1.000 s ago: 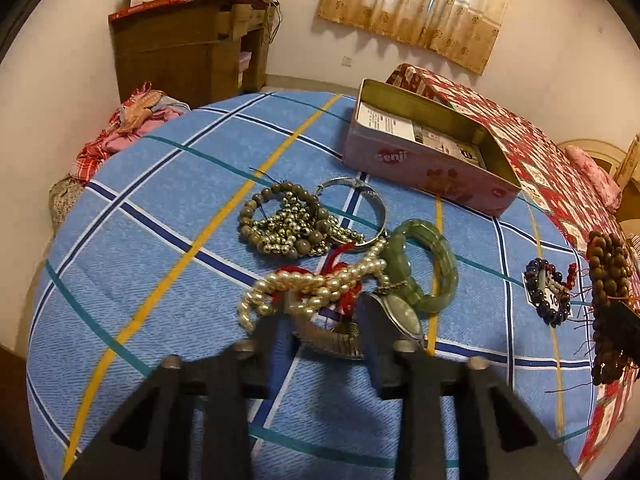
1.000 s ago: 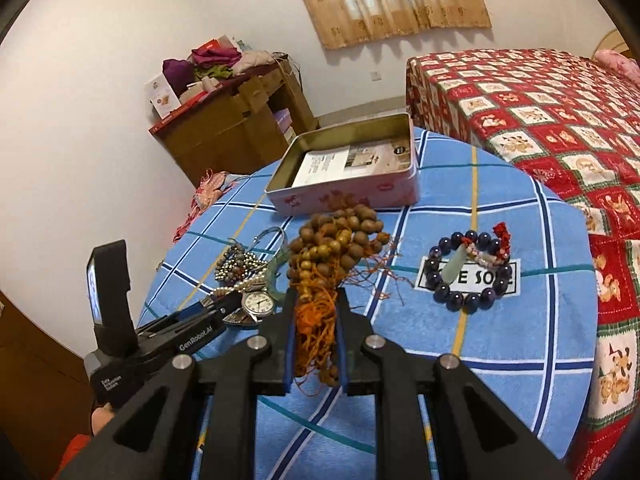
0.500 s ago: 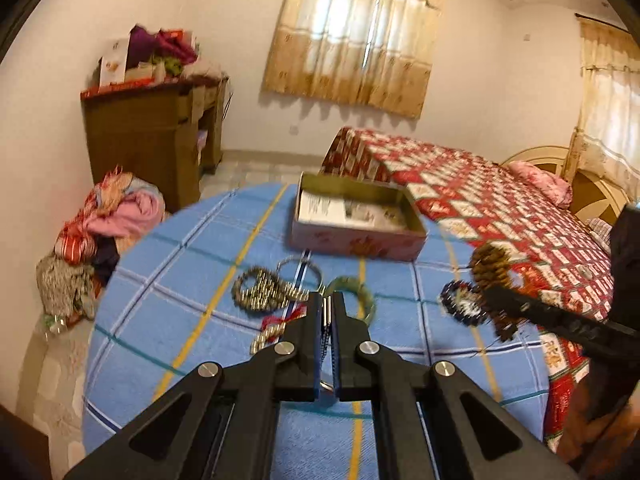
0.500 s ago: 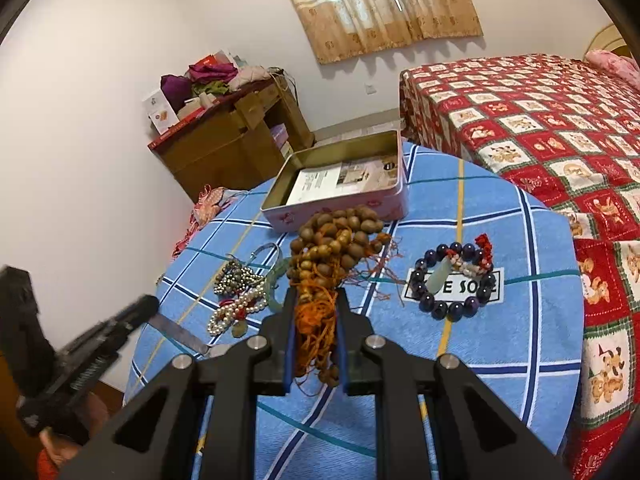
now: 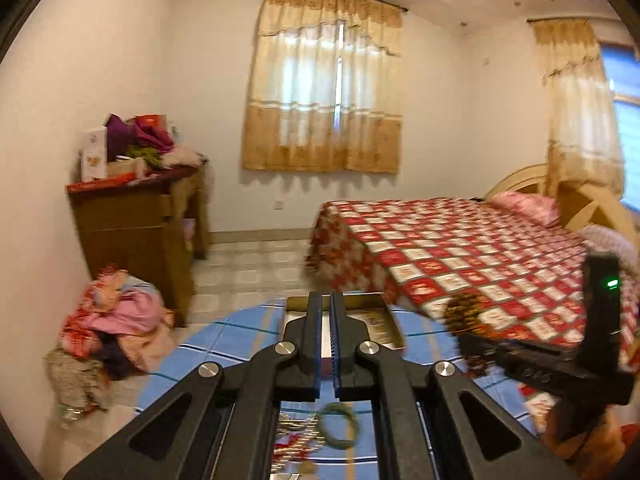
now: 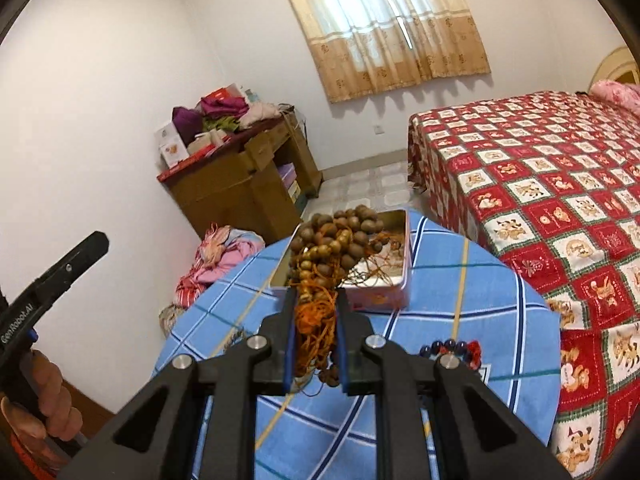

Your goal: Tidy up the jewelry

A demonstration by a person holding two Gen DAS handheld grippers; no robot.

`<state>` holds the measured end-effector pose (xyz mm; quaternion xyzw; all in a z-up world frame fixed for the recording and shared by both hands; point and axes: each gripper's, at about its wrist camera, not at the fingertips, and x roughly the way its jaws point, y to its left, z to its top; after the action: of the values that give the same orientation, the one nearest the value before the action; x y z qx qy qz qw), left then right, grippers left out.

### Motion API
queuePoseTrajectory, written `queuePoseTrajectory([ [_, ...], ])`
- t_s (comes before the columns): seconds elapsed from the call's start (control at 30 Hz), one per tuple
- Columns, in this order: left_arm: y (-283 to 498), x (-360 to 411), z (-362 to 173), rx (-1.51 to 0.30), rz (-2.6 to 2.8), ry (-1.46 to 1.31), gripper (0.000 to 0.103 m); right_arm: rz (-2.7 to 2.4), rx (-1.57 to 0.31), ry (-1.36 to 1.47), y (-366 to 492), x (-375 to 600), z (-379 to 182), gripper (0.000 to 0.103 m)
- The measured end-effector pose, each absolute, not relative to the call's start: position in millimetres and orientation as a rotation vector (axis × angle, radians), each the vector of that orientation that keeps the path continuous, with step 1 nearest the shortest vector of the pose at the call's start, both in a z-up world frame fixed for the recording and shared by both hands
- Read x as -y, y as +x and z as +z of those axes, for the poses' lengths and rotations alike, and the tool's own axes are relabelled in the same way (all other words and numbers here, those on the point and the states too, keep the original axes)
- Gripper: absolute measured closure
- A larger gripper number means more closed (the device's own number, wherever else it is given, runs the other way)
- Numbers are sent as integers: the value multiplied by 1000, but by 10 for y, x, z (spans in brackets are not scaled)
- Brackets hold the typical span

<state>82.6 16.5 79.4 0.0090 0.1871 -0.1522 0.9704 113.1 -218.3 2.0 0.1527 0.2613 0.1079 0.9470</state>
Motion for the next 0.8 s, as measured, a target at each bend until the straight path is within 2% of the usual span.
queuePoseTrajectory([
  [0.1,900,-257,565,-485,-298,16,94,222,-539,304,1122,2180,-16,84],
  [0.13,915,-286,433,-543,-296,10,75,227,-552,305,1122,2169,-63,84],
  [0.17,916,-318,279,-598,-288,2,42,233,-567,310,1121,2157,-114,84],
  [0.2,903,-367,92,-657,-261,-16,27,239,-582,318,1118,2151,-162,84],
  [0.23,870,-404,-52,-690,-242,-39,16,242,-598,325,1118,2146,-216,84],
  [0.47,951,-282,-930,-1008,-195,-191,16,261,-656,352,1065,2097,-407,84],
  [0.6,1094,-72,-1154,-1079,-65,-169,16,257,-633,342,909,2070,-369,84],
  [0.7,1088,28,-1221,-1047,-1,-118,18,251,-625,331,822,2069,-352,84],
  [0.73,1074,78,-1233,-1029,14,-89,26,251,-625,334,808,2073,-352,84],
  [0.77,1052,104,-1236,-1017,30,-64,42,249,-625,340,793,2080,-354,84],
  [0.8,1007,124,-1229,-1002,28,-41,50,248,-625,343,788,2088,-351,84],
])
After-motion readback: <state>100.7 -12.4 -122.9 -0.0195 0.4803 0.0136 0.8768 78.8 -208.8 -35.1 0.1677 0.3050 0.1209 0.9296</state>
